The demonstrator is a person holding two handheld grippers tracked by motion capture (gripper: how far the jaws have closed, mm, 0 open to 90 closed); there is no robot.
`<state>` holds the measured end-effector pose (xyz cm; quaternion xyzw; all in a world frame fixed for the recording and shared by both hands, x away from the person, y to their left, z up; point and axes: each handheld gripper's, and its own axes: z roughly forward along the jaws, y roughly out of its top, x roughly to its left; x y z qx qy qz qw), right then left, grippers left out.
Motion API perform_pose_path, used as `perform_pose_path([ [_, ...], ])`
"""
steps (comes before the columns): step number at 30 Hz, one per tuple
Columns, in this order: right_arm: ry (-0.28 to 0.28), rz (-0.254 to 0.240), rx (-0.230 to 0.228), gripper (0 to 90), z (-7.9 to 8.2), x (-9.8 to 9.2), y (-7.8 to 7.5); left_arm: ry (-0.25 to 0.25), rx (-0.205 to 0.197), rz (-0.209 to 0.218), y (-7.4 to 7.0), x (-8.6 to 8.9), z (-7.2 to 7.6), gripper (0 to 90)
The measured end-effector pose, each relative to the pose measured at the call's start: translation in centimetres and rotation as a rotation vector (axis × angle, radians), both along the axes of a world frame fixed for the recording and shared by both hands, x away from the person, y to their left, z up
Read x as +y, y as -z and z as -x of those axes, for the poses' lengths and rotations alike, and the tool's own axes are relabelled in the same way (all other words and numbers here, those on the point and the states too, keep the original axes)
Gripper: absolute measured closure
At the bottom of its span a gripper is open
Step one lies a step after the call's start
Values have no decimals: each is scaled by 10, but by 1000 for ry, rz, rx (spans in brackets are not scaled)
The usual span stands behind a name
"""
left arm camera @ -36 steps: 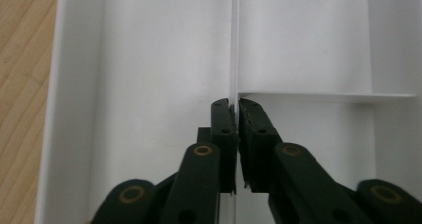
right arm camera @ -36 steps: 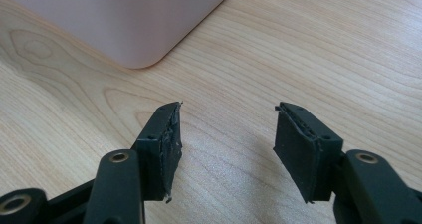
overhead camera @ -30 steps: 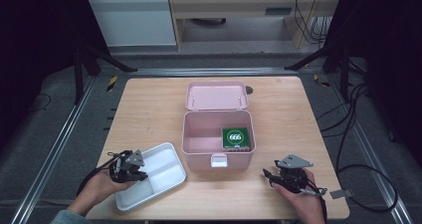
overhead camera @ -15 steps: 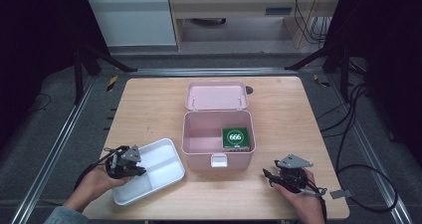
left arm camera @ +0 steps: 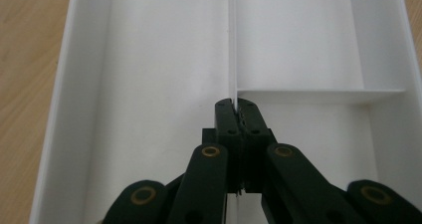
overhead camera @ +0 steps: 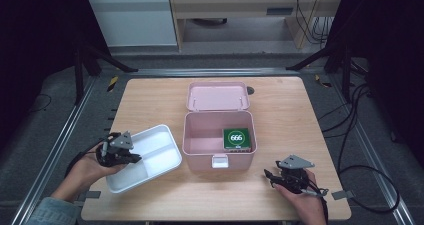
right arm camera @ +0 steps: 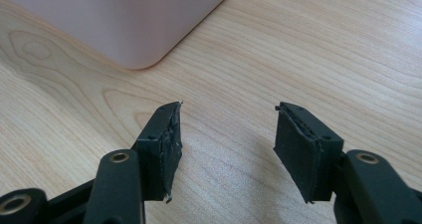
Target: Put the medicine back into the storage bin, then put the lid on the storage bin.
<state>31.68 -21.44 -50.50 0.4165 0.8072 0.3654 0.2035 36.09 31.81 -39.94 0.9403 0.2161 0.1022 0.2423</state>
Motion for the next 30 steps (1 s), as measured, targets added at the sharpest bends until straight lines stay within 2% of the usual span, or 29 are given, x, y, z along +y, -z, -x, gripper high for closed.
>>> perform_pose_path([
  [2, 0, 0, -2, 438, 0, 0, -1, 6, -24, 11, -18, 1, -6, 895],
  [3, 0, 0, -2, 438, 0, 0, -1, 6, -24, 11, -18, 1, -6, 895],
  [4, 2, -1, 0, 438, 0, 0, -1, 9, -42, 13, -32, 1, -12, 894],
  [5, 2, -1, 0, 438, 0, 0, -1, 9, -42, 13, -32, 1, -12, 895],
  [6, 3, 1, 0, 438, 0, 0, 0, 6, -58, 25, -45, 1, -18, 895],
  [7, 2, 0, 0, 438, 0, 0, 0, 7, -61, 30, -51, 0, -20, 895],
  [8, 0, 1, -2, 439, 0, 0, 0, 7, -61, 30, -51, 0, -20, 895],
  [9, -1, -2, -1, 439, 0, 1, 0, 11, -77, 38, -62, -2, -25, 894],
  [10, 0, -3, 0, 439, 0, 1, 0, 11, -77, 38, -62, -2, -25, 895],
  [12, -1, -3, 0, 439, 0, 1, 0, 32, -88, 42, -77, -11, -31, 895],
  [15, -1, -3, 1, 440, 0, 1, 0, 49, -95, 38, -85, -19, -36, 895],
  [19, -1, -5, -2, 440, 0, 0, -1, 95, -100, 32, -97, -42, -46, 895],
  [25, -2, -9, -3, 441, 0, 0, -1, 154, -94, 17, -100, -77, -59, 895],
  [30, 2, -19, 1, 441, -1, -2, -1, 205, -88, 23, -101, -106, -70, 895],
])
